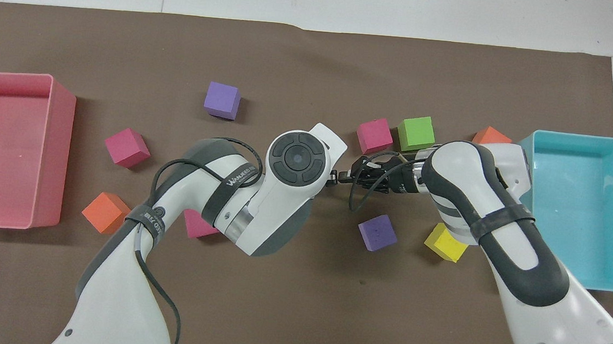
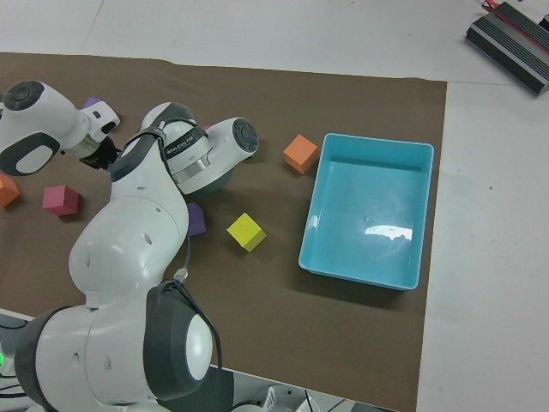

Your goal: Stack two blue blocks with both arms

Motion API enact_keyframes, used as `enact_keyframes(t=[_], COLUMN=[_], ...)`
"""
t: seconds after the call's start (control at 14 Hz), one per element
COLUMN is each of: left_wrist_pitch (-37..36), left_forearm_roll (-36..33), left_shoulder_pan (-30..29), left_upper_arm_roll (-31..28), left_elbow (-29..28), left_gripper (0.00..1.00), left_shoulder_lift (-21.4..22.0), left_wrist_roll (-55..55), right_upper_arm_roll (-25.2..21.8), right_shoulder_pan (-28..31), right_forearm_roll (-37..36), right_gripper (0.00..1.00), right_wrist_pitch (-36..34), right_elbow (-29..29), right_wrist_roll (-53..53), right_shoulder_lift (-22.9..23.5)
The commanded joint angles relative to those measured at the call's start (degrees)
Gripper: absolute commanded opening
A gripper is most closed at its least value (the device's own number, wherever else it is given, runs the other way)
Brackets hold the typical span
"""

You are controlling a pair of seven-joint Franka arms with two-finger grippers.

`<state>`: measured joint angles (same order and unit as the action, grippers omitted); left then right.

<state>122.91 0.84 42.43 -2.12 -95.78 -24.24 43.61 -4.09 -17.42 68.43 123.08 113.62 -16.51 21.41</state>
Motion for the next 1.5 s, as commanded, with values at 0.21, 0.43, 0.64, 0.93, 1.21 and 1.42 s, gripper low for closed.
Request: enact_keyframes(t=[0.21,0.43,0.64,0.93,1.21,1.42], left_wrist_pitch=[0.4,1.53,1.72,-0.91,-9.07,-15.75], left_forearm_roll=[-0.4,-0.4,-0.4,-0.4,-0.4,-0.31], left_shoulder_pan=[0.99,0.99,0.81,-1.03,-5.24,-10.25], left_upper_arm_roll=[-0.86,-0.78,-0.86,-0.86,-0.95,-0.95], left_elbow=[-1.43,-1.52,-1.17,-1.34,-1.52,-1.87], left_gripper=[1.0,1.0,1.0,1.0,1.0,1.0], left_shoulder_lift=[1.12,1.12,1.29,6.38,12.79,17.19], left_wrist_roll=[0.6,-0.1,-1.07,-2.74,-8.52,-15.02], right_upper_arm_roll=[0.66,0.66,0.66,0.58,0.49,0.23], right_shoulder_pan=[0.45,0.45,0.37,0.37,0.89,1.42], right_forearm_roll=[2.06,2.06,2.06,1.45,-0.04,-7.57], right_gripper=[0.0,0.0,0.0,0.0,0.0,0.1], right_wrist_pitch=[1.2,1.37,1.46,1.46,1.46,1.46], right_elbow=[0.64,0.64,0.64,0.46,-0.15,-1.11], right_wrist_roll=[-1.77,-1.68,-1.68,-2.03,-1.51,1.38], right_shoulder_lift=[-0.14,-0.14,-0.14,-0.14,-0.84,-2.24])
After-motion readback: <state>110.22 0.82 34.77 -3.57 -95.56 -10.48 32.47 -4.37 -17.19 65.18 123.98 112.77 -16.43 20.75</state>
